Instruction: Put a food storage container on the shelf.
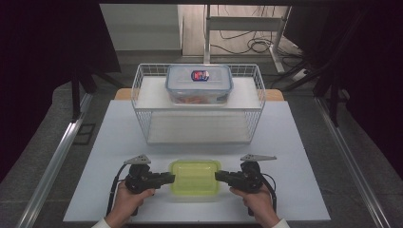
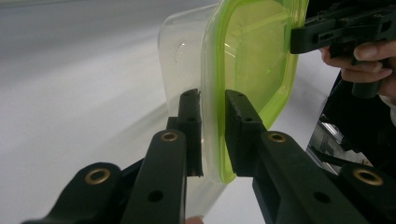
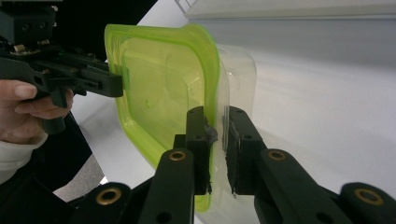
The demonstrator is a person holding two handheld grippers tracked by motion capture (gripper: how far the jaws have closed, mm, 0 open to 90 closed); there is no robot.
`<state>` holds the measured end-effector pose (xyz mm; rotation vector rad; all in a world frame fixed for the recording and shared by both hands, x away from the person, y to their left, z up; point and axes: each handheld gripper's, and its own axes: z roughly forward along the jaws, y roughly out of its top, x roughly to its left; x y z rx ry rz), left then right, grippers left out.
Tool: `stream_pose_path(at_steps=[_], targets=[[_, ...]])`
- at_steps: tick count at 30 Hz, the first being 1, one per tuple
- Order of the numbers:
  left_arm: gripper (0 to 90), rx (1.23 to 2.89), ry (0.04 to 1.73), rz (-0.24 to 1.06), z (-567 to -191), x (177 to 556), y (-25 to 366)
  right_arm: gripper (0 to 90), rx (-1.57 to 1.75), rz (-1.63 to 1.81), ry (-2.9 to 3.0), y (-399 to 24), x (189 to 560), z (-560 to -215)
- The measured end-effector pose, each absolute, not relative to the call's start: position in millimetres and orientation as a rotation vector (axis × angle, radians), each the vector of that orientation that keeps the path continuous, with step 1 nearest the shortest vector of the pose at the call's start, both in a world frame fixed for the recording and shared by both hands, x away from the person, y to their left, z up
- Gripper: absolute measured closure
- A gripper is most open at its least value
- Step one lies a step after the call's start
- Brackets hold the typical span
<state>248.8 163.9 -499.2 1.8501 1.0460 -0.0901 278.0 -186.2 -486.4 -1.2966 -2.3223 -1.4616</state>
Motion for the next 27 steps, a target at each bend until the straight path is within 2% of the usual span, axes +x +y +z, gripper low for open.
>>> stream_pose_path(at_steps=[20,27], targets=[[78.7,1.858,0.996,-0.036,-479,251,165,80.3,-1.253,-1.519,-2.38,-185,277,-471],[78.8,1.852,0.989,-0.022,-469,256,163,80.2,-1.233,-1.555,-2.417,-186,279,-453]])
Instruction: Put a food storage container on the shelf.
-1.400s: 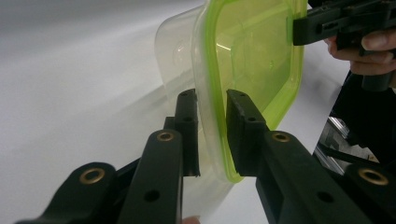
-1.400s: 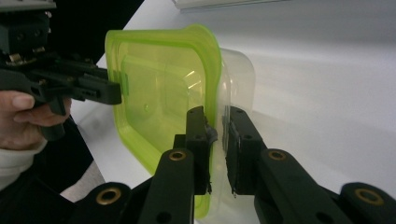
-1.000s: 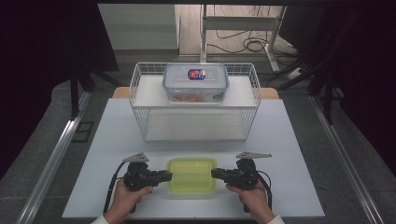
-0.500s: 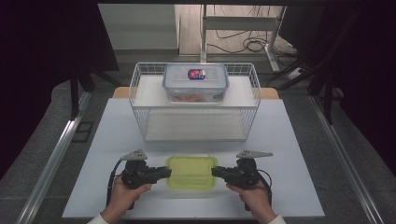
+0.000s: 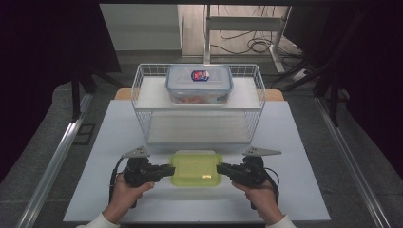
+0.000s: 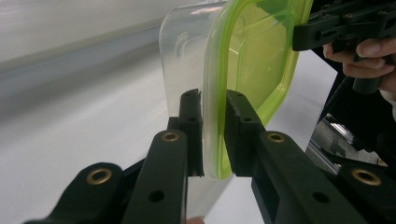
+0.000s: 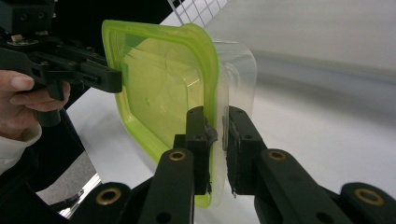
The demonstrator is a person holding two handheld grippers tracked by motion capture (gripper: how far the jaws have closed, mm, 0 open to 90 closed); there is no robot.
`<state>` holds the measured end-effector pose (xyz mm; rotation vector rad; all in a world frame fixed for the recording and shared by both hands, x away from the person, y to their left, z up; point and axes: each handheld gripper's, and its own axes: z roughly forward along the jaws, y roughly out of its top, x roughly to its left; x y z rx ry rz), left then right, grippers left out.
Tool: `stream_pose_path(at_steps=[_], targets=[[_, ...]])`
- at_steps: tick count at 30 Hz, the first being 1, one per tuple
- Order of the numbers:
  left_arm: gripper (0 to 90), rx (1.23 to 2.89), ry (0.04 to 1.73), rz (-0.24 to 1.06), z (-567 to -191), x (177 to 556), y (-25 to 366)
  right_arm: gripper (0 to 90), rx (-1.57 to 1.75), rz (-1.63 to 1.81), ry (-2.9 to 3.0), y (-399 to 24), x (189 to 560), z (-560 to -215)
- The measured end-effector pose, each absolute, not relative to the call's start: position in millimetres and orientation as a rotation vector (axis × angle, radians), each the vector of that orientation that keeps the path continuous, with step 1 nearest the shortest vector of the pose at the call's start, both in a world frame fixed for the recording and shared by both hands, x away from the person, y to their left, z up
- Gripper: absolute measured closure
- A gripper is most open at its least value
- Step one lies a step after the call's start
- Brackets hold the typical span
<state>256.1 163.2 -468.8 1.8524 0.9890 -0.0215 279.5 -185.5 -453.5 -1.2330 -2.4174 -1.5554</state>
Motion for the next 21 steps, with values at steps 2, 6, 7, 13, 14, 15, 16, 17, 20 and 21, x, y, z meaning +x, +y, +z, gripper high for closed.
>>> stream_pose_path(at_steps=[2,6,7,13,14,15,16,17,20,21], targets=[[78.8,1.851,0.985,-0.017,-465,258,164,80.2,-1.225,-1.56,-2.43,-185,280,-448],[78.9,1.847,0.979,-0.003,-457,259,164,80.2,-1.211,-1.57,-2.451,-184,283,-439],[78.9,1.846,0.976,0.0,-454,260,164,80.2,-1.209,-1.575,-2.454,-184,283,-436],[78.9,1.846,0.963,0.024,-436,264,163,80.3,-1.201,-1.602,-2.469,-184,287,-422],[78.9,1.846,0.962,0.026,-434,265,163,80.3,-1.201,-1.598,-2.475,-184,288,-419],[79.0,1.847,0.961,0.028,-431,266,163,80.3,-1.201,-1.601,-2.477,-184,288,-418],[79.0,1.848,0.96,0.031,-428,267,163,80.3,-1.201,-1.61,-2.472,-184,289,-416],[79.0,1.848,0.96,0.035,-425,268,163,80.3,-1.2,-1.608,-2.475,-185,289,-414],[79.0,1.843,0.952,0.044,-419,270,162,80.3,-1.195,-1.623,-2.48,-185,292,-408],[79.0,1.844,0.947,0.047,-417,271,161,80.3,-1.195,-1.626,-2.479,-186,293,-406]])
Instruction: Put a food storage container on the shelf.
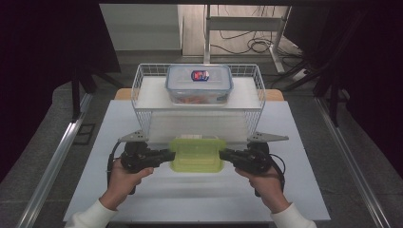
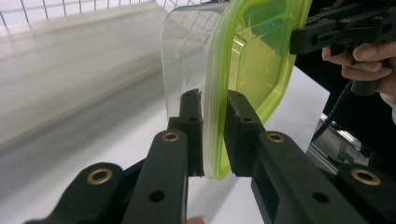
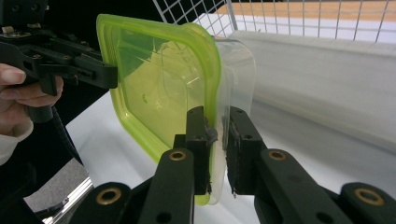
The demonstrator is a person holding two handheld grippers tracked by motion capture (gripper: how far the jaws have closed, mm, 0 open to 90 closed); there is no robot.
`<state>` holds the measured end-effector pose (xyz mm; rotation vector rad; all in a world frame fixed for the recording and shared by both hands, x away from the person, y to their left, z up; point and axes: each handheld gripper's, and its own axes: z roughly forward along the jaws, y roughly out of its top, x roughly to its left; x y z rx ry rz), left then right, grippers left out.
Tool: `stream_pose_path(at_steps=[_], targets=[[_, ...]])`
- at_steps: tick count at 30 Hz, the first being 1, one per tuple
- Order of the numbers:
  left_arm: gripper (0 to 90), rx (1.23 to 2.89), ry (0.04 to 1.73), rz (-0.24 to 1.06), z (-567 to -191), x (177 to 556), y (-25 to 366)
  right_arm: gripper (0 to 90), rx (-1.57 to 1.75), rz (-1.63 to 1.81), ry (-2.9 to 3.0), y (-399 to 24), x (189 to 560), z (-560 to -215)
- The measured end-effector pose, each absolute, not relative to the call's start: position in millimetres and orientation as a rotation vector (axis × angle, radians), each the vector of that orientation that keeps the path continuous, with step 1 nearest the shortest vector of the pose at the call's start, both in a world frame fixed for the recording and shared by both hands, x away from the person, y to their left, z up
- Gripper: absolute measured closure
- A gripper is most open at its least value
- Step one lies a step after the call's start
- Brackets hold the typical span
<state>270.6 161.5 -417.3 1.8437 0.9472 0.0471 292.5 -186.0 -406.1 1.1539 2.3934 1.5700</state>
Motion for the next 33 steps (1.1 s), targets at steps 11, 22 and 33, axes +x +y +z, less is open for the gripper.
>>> stream_pose_path(at_steps=[11,22,33], targets=[[79.2,1.823,0.932,0.067,-397,278,162,80.3,1.125,1.558,2.374,-185,298,-381],[79.3,1.812,0.908,0.11,-367,286,165,80.3,1.076,1.551,2.362,-181,307,-352],[79.4,1.793,0.89,0.141,-349,299,166,80.3,1.054,1.562,2.338,-180,320,-331]])
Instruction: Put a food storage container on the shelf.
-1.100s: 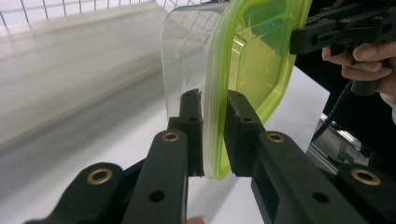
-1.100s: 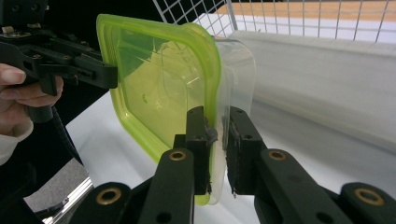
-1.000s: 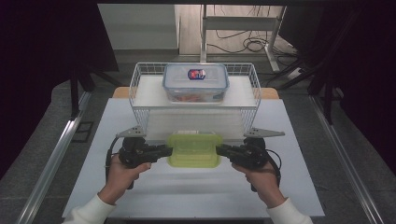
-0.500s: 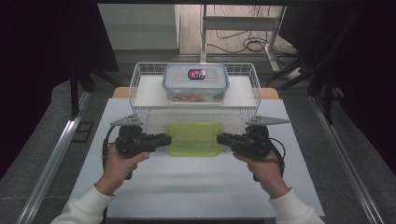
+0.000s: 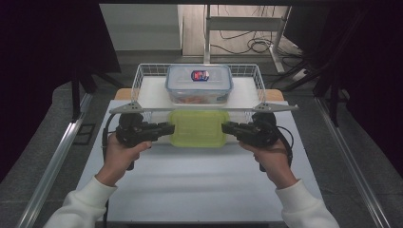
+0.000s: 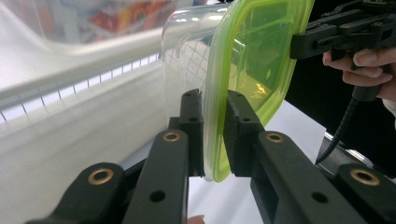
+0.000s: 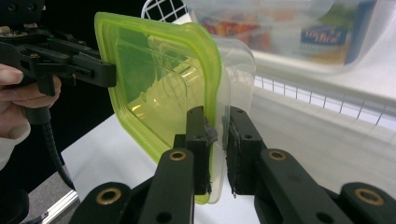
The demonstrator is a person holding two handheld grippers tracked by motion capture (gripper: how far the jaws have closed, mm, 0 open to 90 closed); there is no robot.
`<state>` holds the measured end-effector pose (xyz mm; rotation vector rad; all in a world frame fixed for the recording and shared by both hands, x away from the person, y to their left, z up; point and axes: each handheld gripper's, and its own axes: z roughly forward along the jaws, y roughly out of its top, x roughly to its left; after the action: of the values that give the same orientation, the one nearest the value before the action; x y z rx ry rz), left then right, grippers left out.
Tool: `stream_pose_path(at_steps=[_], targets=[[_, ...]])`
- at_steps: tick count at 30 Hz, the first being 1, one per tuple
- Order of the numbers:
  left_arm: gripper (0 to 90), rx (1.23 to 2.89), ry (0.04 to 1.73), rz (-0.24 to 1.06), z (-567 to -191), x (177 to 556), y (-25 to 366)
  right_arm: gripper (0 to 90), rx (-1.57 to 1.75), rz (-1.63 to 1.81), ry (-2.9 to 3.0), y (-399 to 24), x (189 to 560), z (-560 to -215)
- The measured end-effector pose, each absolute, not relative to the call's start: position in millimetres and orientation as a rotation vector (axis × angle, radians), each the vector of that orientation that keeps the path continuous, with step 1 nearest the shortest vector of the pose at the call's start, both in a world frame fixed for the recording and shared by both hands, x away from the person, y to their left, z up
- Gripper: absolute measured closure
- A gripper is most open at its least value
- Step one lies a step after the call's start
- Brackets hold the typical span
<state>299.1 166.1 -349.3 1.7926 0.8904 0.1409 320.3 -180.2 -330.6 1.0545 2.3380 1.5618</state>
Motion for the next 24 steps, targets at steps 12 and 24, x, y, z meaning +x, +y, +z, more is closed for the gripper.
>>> stream_pose_path(at_steps=[12,24], targets=[[79.6,1.8,0.883,0.169,-320,317,165,80.3,1.05,1.566,2.313,-179,336,-310],[79.7,1.804,0.868,0.207,-297,335,165,80.3,1.014,1.552,2.3,-178,354,-281]])
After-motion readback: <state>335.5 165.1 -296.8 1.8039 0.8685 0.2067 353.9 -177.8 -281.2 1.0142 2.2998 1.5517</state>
